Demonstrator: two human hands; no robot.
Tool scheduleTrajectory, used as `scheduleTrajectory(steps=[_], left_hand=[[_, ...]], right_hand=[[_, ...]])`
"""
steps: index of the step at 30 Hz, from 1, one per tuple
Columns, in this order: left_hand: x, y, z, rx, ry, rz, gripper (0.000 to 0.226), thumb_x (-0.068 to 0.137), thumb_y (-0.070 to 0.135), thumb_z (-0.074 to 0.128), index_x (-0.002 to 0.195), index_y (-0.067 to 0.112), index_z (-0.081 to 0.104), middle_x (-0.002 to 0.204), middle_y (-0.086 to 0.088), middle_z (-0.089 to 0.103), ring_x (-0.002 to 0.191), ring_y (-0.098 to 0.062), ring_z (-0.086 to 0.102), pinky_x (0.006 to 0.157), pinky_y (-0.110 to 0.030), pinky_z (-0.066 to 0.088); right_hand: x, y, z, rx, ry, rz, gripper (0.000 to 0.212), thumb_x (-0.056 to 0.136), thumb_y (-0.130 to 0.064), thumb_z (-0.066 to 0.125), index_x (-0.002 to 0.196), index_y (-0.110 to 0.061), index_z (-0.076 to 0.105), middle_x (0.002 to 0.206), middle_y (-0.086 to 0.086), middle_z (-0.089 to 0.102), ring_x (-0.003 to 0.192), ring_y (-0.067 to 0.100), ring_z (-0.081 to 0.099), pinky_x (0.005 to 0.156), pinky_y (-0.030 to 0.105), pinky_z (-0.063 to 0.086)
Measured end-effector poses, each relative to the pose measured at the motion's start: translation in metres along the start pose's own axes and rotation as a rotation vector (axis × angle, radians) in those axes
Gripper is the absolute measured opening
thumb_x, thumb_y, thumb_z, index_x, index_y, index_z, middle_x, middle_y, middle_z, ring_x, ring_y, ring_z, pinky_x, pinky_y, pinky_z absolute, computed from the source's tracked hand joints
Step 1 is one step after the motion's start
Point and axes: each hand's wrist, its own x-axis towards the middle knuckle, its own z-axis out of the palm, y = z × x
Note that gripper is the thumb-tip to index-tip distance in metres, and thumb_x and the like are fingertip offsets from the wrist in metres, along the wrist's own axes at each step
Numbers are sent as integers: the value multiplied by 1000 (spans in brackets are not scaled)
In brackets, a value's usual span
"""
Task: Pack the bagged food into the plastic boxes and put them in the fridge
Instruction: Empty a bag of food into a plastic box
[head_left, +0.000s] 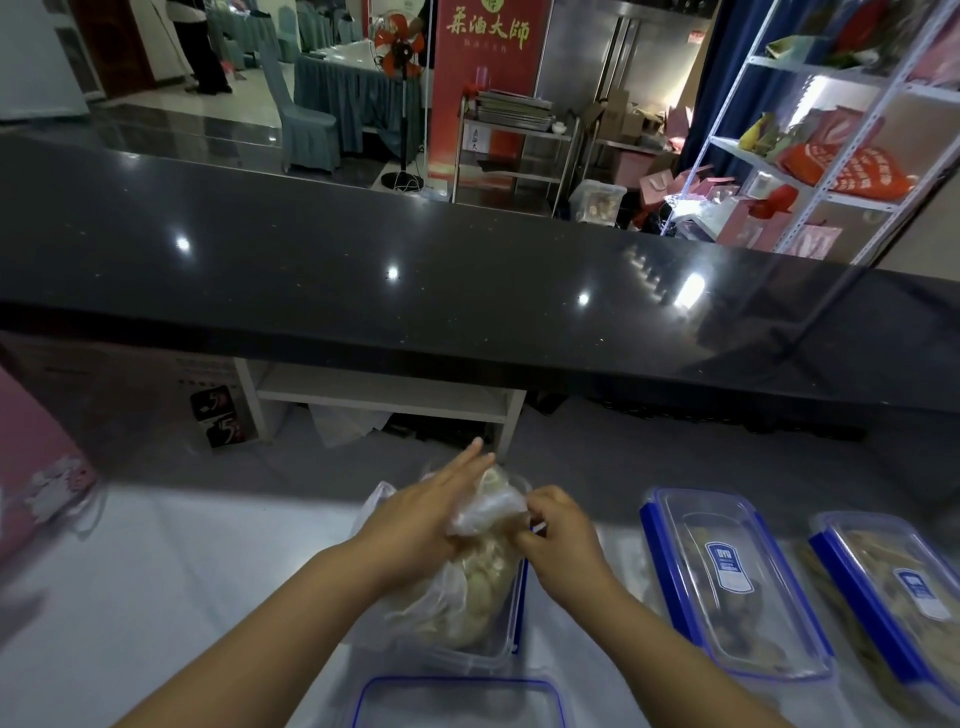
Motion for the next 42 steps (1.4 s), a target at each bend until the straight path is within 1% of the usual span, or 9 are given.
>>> scheduleTrajectory(steps=[5, 10, 15, 22, 27, 32, 37, 40, 42], left_hand=[[6, -4, 5, 148, -6, -45, 77, 74, 36, 58, 140, 47, 20, 144, 13, 36, 131, -15, 29, 104, -41, 32], [1, 4, -6, 104, -67, -79, 57, 80, 31, 57, 134, 41, 42, 142, 8, 42, 134, -14, 32, 109, -34, 26], [-3, 13, -24, -433, 75, -153, 15, 89, 19, 57, 87, 31, 66, 87, 4, 69, 81, -10, 65, 75, -30, 54], [-4, 24, -45, -689, 217, -93, 9, 86, 13, 62, 88, 17, 70, 83, -7, 70, 76, -18, 67, 68, -30, 56], [-3, 10, -38, -582, 224, -140, 8, 87, 17, 61, 90, 17, 68, 85, -4, 70, 78, -16, 67, 73, -35, 57], [-2, -13, -23, -6, 84, -171, 8, 82, 29, 59, 88, 32, 61, 83, 11, 64, 76, -7, 60, 72, -35, 55], [-7, 1, -44, -158, 45, -135, 35, 75, 26, 69, 107, 31, 57, 101, 14, 60, 89, -5, 58, 80, -33, 53], [-21, 19, -64, -158, 33, -36, 91, 69, 43, 74, 142, 36, 22, 132, 22, 29, 121, 1, 32, 99, -23, 37], [-32, 31, -67, 17, -37, 81, 110, 64, 53, 73, 143, 45, -2, 143, 28, 4, 132, 1, 5, 110, -28, 18]], right_hand=[[0, -3, 4, 49, 29, 15, 37, 85, -7, 60, 63, -37, 53, 80, -9, 48, 73, 5, 48, 64, 12, 37], [-2, -6, 2, 206, 46, 86, 27, 86, -6, 61, 70, -28, 61, 85, -4, 55, 78, 12, 53, 69, 16, 43], [2, -22, -16, 430, 79, 176, 15, 91, -9, 56, 80, -6, 65, 76, 6, 64, 71, 13, 58, 63, 18, 49], [13, -54, -39, 518, 130, 137, 13, 92, -14, 54, 85, -11, 64, 83, 6, 67, 75, 13, 62, 66, 21, 52], [11, -57, -29, 496, 105, 154, 9, 92, -8, 52, 89, -6, 61, 84, 9, 63, 74, 14, 58, 65, 21, 51], [5, -45, -17, 382, -12, 185, 11, 89, -4, 53, 82, -12, 58, 82, 7, 60, 75, 16, 55, 71, 28, 50], [4, -45, -17, 334, -7, 160, 9, 90, -8, 54, 86, -16, 56, 88, 5, 61, 82, 20, 59, 77, 32, 53], [1, -43, -17, 353, -17, 129, 28, 91, -15, 56, 117, -25, 50, 114, -2, 56, 98, 17, 60, 87, 38, 55], [0, -41, -15, 331, -18, 37, 54, 92, -23, 56, 138, -38, 32, 133, -10, 42, 111, 11, 53, 92, 37, 51]])
